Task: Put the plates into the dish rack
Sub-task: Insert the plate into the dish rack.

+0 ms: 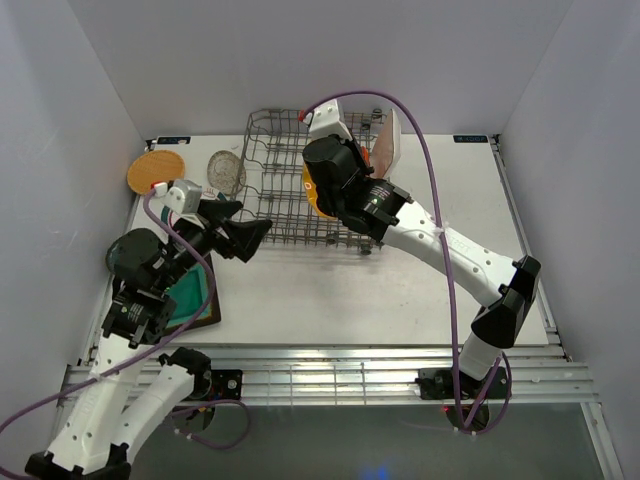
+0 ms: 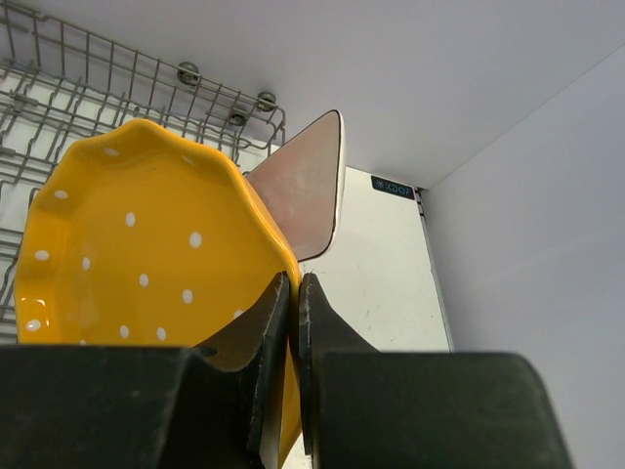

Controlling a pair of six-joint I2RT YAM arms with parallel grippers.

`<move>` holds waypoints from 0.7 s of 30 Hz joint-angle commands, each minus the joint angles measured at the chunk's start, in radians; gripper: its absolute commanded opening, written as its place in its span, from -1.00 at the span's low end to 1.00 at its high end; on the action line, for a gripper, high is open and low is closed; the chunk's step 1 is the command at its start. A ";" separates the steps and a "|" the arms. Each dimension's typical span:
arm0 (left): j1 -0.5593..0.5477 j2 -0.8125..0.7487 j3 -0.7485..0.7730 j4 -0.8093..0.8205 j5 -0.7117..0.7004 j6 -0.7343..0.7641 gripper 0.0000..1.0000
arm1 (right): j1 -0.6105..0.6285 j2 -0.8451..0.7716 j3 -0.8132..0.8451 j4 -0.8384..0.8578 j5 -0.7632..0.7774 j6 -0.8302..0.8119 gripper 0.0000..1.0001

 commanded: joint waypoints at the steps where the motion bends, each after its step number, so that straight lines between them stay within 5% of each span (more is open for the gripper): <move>1: -0.128 0.047 0.034 0.018 -0.158 0.038 0.96 | -0.004 -0.069 0.080 0.103 0.023 0.036 -0.85; 13: -0.294 0.084 0.051 -0.006 -0.334 0.062 0.96 | -0.013 -0.062 0.098 0.085 0.012 0.042 -0.85; 21: -0.757 0.237 0.076 0.024 -0.919 0.091 0.96 | -0.021 -0.066 0.108 0.059 0.000 0.054 -0.85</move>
